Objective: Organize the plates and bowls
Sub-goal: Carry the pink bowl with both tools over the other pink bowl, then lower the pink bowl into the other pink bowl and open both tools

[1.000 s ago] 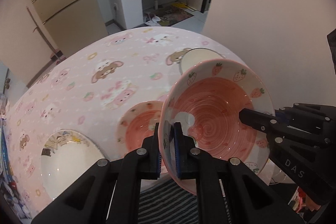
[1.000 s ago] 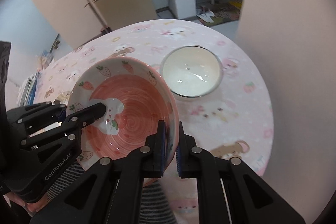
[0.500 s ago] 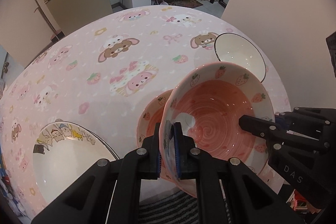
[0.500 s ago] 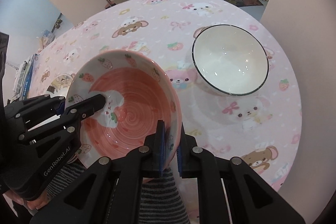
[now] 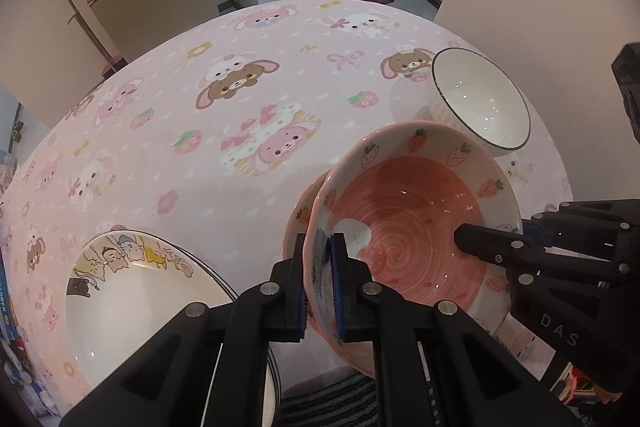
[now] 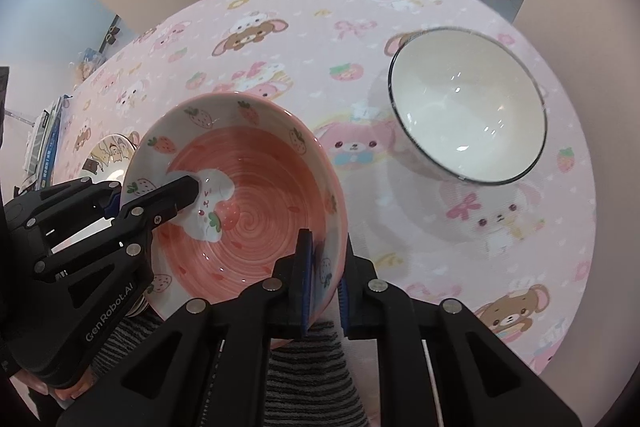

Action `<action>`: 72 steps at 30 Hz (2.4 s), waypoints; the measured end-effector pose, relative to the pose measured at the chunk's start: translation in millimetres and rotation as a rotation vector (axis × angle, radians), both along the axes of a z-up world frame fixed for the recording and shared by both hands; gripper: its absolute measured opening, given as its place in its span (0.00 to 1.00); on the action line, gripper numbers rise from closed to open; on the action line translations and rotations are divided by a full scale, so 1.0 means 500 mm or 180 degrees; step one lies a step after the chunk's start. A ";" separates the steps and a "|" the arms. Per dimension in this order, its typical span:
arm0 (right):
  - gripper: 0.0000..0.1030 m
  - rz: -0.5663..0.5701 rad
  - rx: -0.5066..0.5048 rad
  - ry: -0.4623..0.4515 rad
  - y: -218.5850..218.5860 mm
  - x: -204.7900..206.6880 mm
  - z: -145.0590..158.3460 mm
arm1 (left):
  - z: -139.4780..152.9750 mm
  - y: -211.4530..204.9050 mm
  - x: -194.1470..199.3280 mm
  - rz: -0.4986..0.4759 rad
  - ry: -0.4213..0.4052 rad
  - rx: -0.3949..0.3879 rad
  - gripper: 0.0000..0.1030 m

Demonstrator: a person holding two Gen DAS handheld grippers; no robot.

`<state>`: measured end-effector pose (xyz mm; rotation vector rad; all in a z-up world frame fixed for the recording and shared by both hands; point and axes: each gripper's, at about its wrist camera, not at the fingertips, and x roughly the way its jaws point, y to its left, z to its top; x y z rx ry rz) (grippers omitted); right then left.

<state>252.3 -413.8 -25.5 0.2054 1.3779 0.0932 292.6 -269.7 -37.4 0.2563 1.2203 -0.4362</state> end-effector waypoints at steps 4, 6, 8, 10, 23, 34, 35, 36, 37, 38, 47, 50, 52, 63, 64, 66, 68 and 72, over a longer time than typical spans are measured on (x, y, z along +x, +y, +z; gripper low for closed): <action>0.11 0.0045 -0.0029 -0.0018 0.005 0.000 -0.006 | -0.007 0.004 0.001 0.0000 0.0023 0.0002 0.10; 0.11 0.0078 -0.0036 -0.0054 0.005 -0.001 -0.008 | -0.011 0.005 0.002 -0.0011 0.0050 0.0014 0.10; 0.10 0.0128 -0.0039 -0.0086 0.002 -0.001 -0.010 | -0.018 0.007 0.005 -0.0026 0.0153 -0.0005 0.10; 0.09 0.0089 0.0006 -0.0100 -0.010 -0.002 -0.014 | -0.022 0.012 0.010 -0.0050 0.0321 -0.0154 0.10; 0.07 0.0031 0.0405 -0.0160 -0.049 -0.023 -0.023 | 0.002 0.007 -0.014 -0.0307 0.0359 -0.0166 0.10; 0.08 0.0141 0.0366 -0.0244 -0.042 -0.051 -0.019 | 0.018 0.002 -0.039 -0.0372 0.0382 -0.0053 0.10; 0.08 0.0146 0.0348 -0.0240 -0.040 -0.051 -0.017 | 0.018 0.001 -0.041 -0.0355 0.0340 -0.0006 0.10; 0.07 0.0149 0.0325 -0.0233 -0.037 -0.050 -0.015 | 0.018 0.000 -0.046 -0.0354 0.0264 0.0043 0.10; 0.08 0.0142 0.0299 -0.0233 -0.033 -0.047 -0.013 | 0.019 0.000 -0.047 -0.0355 0.0221 0.0062 0.09; 0.08 0.0138 0.0271 -0.0237 -0.031 -0.044 -0.013 | 0.019 0.003 -0.047 -0.0329 0.0197 0.0080 0.07; 0.08 0.0353 -0.0082 -0.0362 0.020 -0.023 0.003 | 0.010 0.030 -0.032 -0.0246 0.0110 0.0162 0.07; 0.09 0.0365 -0.0116 -0.0327 0.025 -0.014 0.005 | 0.006 0.037 -0.025 -0.0202 0.0157 0.0134 0.07; 0.09 0.0361 -0.0125 -0.0300 0.025 -0.011 0.005 | 0.005 0.040 -0.023 -0.0203 0.0164 0.0115 0.07; 0.03 0.0422 -0.0318 -0.0451 0.028 -0.013 0.033 | 0.003 0.043 -0.014 -0.0192 0.0300 0.0068 0.11; 0.03 0.0412 -0.0294 -0.0435 0.026 -0.012 0.033 | 0.005 0.045 -0.015 -0.0190 0.0322 0.0053 0.11; 0.03 0.0377 -0.0234 -0.0414 0.021 -0.011 0.034 | 0.012 0.050 -0.016 -0.0169 0.0350 0.0021 0.12; 0.03 0.0363 -0.0187 -0.0400 0.017 -0.011 0.035 | 0.024 0.052 -0.020 -0.0186 0.0300 0.0039 0.12; 0.03 0.0363 -0.0069 -0.0369 0.013 -0.019 0.039 | 0.036 0.055 -0.027 -0.0201 0.0284 0.0042 0.12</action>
